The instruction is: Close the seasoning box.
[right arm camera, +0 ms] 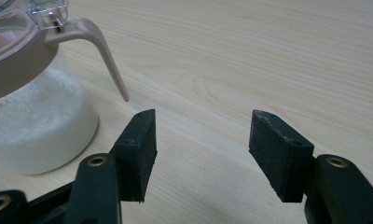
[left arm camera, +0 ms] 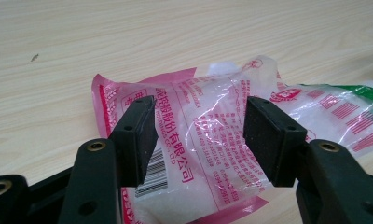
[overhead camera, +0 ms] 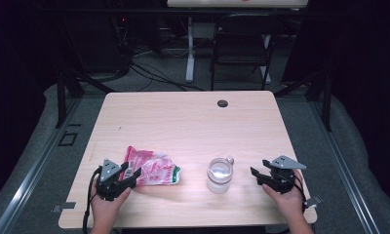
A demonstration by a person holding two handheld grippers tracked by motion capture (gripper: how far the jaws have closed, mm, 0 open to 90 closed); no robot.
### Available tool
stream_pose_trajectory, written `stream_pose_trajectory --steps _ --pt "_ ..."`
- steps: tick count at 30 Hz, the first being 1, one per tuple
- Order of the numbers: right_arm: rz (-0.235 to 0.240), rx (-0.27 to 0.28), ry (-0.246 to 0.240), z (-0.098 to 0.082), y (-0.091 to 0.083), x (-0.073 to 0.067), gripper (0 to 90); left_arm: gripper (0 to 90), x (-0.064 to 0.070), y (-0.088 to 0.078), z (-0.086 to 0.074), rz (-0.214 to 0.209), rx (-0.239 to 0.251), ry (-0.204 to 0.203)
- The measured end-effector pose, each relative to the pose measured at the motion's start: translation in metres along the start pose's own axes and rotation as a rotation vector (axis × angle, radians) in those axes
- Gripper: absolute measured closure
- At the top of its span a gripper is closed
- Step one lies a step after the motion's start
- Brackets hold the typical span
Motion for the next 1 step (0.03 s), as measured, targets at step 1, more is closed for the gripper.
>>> stream_pose_trajectory --steps 1 --pt "-0.003 0.005 -0.002 0.0001 -0.0007 0.0009 40.9 43.9 0.0 0.0 0.0 0.0 0.0 0.0"
Point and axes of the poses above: each handheld gripper's, and its own axes: y roughly forward along the jaws, z roughly out of its top, x roughly to its right, the point moved 2 cm from there along y, roughly forward along the jaws, and after that the axes turned 2 degrees about -z, right-handed, at the moved point
